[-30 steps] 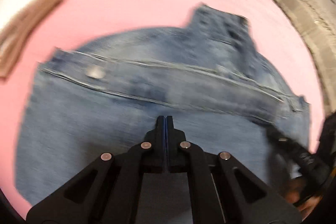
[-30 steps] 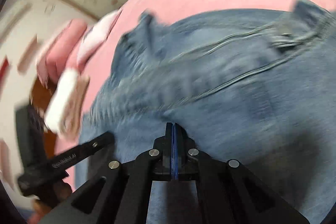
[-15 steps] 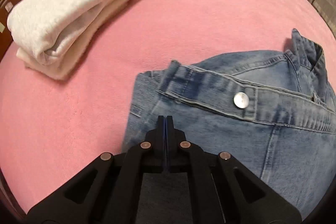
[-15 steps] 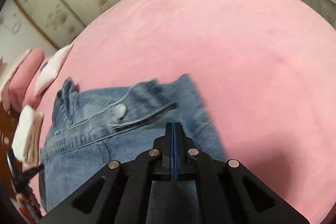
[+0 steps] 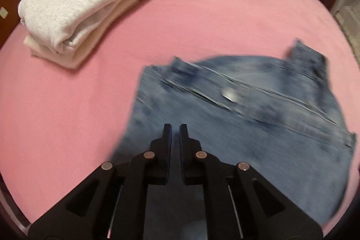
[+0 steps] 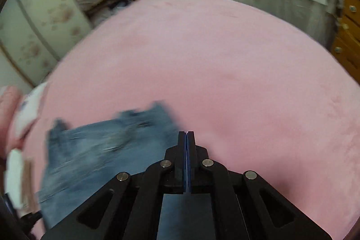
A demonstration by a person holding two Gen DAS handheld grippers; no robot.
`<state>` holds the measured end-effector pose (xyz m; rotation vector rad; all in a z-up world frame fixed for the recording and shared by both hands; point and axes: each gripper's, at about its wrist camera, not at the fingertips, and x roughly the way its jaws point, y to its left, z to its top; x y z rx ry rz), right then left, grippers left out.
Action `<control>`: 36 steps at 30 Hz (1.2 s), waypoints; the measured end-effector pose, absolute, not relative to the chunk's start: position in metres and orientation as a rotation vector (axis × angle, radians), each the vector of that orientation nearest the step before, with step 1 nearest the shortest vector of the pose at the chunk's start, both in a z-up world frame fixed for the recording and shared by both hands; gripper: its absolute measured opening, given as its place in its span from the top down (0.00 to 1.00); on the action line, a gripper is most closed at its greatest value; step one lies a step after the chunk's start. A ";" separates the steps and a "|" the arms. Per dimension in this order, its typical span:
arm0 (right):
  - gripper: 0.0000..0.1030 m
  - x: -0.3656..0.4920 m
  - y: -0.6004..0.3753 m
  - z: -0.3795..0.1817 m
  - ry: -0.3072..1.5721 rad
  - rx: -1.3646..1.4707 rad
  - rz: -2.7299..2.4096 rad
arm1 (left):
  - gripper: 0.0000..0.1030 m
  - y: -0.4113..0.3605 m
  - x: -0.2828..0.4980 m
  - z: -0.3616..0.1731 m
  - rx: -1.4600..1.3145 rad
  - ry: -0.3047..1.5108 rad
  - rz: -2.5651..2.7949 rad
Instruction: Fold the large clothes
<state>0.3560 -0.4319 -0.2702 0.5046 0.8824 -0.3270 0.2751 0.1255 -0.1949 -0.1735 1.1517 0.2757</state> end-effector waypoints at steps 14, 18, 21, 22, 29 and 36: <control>0.97 0.331 -0.190 -0.341 1.218 0.419 0.301 | 0.69 0.010 0.180 -0.212 -0.070 1.272 0.084; 0.97 0.305 -0.199 -0.353 1.213 0.498 0.330 | 0.81 0.019 0.179 -0.217 -0.077 1.277 0.095; 0.98 0.286 -0.242 -0.349 1.199 0.540 0.257 | 0.84 0.040 0.180 -0.215 -0.110 1.261 0.117; 1.00 0.283 -0.257 -0.346 1.182 0.513 0.218 | 0.84 0.050 0.179 -0.215 -0.109 1.261 0.155; 1.00 0.258 -0.366 -0.334 1.110 0.388 -0.123 | 0.84 0.134 0.165 -0.226 -0.175 1.298 0.361; 1.00 0.226 -0.439 -0.335 1.108 0.399 -0.311 | 0.84 0.164 0.154 -0.230 -0.224 1.297 0.432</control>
